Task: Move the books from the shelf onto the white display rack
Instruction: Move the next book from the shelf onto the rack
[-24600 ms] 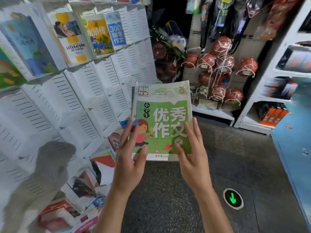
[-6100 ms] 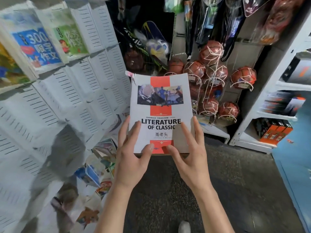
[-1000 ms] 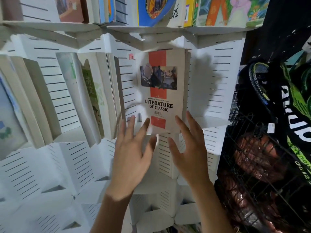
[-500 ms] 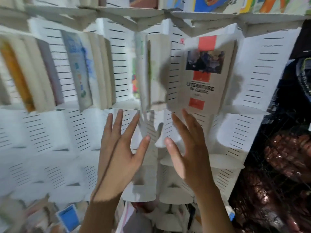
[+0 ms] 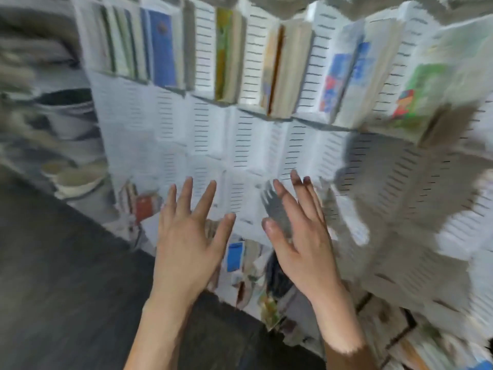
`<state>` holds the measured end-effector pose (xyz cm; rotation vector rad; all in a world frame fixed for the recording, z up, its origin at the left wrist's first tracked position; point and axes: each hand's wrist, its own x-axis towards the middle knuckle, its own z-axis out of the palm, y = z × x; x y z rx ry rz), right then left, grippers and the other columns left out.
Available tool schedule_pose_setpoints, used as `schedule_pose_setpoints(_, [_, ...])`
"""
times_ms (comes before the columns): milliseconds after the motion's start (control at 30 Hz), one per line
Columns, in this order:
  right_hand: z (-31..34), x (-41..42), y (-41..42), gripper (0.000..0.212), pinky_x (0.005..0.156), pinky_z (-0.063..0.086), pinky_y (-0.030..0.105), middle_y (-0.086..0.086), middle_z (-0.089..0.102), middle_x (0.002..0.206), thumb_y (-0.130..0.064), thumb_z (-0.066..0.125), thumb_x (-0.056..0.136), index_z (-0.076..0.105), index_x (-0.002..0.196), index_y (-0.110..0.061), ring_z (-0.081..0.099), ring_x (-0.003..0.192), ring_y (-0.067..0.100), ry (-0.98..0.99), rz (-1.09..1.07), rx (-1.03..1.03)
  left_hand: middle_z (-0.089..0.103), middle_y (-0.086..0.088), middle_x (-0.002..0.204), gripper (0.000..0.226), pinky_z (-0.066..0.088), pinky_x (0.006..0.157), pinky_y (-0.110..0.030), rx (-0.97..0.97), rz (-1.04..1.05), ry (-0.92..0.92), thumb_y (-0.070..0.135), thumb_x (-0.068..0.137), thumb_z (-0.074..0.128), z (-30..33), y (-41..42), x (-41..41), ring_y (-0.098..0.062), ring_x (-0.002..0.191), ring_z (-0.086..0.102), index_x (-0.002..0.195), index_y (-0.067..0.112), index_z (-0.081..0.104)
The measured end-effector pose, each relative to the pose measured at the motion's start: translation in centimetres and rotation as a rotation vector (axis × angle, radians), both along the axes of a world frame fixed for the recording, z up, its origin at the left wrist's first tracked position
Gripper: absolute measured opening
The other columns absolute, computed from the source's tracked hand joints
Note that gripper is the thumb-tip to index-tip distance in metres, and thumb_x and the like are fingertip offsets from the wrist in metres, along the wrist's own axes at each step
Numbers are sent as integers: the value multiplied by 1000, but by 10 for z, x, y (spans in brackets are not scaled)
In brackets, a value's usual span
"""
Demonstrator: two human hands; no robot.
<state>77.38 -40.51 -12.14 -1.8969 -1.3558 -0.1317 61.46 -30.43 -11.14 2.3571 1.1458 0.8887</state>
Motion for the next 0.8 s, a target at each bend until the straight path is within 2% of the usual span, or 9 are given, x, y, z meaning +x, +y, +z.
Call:
schedule_pose_setpoints(167, [-1,-80,45,73,124,11,47,-14,0,166,-76,14,91,20,153,-38,-12,151,5,39,171,-73,15,0,166,70,11,124,-46,17,139,29,71,92,27,-6,24,-94,-18,154,-1,154,38,32])
schedule_pose_setpoints(233, [2,-106,64,74,123,13,49,-13,2,166,-76,17,91,23,154,-37,-11,151,6,46,228,-64,16,1,166,67,12,124,-47,20,201,21,68,93,30,-7,34,-124,-19,154,0,153,39,33])
schedule_pose_setpoints(400, [-2,-158,119,66,122,10,39,-15,4,165,-66,31,94,28,153,-36,-10,150,3,65,381,-60,16,0,166,69,13,123,-50,-25,328,3,71,92,27,-19,66,-183,-20,154,1,153,39,34])
schedule_pose_setpoints(500, [-7,-183,164,70,121,23,47,-14,4,166,-69,29,93,29,154,-34,-9,150,4,50,442,-79,16,0,166,71,15,123,-51,-35,400,0,72,91,25,-23,93,-213,-20,154,1,152,39,35])
schedule_pose_setpoints(633, [-12,-219,232,68,124,10,40,-12,4,166,-66,29,93,28,154,-34,-10,150,2,60,534,-94,14,4,166,70,13,123,-49,-53,492,-28,72,90,25,-23,142,-251,-14,154,-2,152,41,32])
schedule_pose_setpoints(800, [-9,-265,342,69,124,14,41,-14,4,165,-66,29,92,28,154,-36,-7,150,1,138,646,-114,13,6,166,71,11,124,-46,-46,610,-9,73,90,25,-17,228,-295,-12,153,-3,153,41,32])
